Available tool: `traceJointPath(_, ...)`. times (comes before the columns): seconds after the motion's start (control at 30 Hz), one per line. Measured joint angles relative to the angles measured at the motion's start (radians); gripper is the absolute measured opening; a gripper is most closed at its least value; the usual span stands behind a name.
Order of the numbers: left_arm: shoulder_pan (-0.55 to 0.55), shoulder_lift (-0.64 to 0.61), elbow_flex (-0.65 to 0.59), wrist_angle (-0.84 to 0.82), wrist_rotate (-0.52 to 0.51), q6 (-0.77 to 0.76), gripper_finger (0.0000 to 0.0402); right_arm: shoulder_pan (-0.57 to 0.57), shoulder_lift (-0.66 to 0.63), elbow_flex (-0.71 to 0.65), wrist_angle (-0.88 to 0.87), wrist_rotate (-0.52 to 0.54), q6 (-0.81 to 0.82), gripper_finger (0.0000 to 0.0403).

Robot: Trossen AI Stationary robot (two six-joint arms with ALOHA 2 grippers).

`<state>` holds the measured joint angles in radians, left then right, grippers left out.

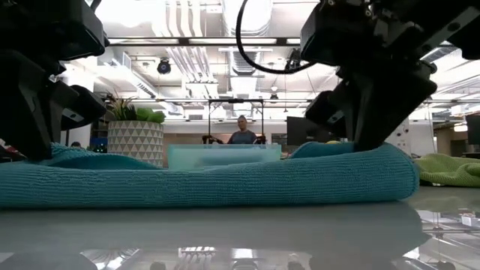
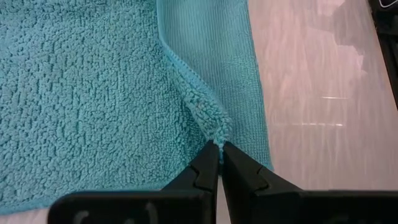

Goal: Fold microfiber towels
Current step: Fold the light blue microfiber cloth

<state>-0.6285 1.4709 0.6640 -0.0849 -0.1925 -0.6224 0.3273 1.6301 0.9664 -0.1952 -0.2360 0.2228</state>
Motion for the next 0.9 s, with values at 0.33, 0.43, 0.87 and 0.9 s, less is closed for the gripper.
traceJointPath(0.33, 0.007, -0.129, -0.002, -0.087, -0.143, 0.029, 0.0000, -0.010, -0.016, 0.110, -0.269, 0.279, -0.082, 0.0009)
traceJointPath(0.43, 0.022, -0.182, -0.006, -0.171, -0.194, 0.026, 0.0000, -0.030, -0.017, 0.128, -0.289, 0.321, -0.111, 0.0009)
traceJointPath(0.87, 0.146, -0.177, -0.101, -0.148, -0.215, 0.025, 0.0000, -0.135, -0.011, 0.114, -0.294, 0.423, -0.146, 0.0009)
traceJointPath(0.9, 0.151, -0.172, -0.101, -0.150, -0.216, 0.026, 0.0000, -0.140, -0.011, 0.114, -0.294, 0.423, -0.146, 0.0009)
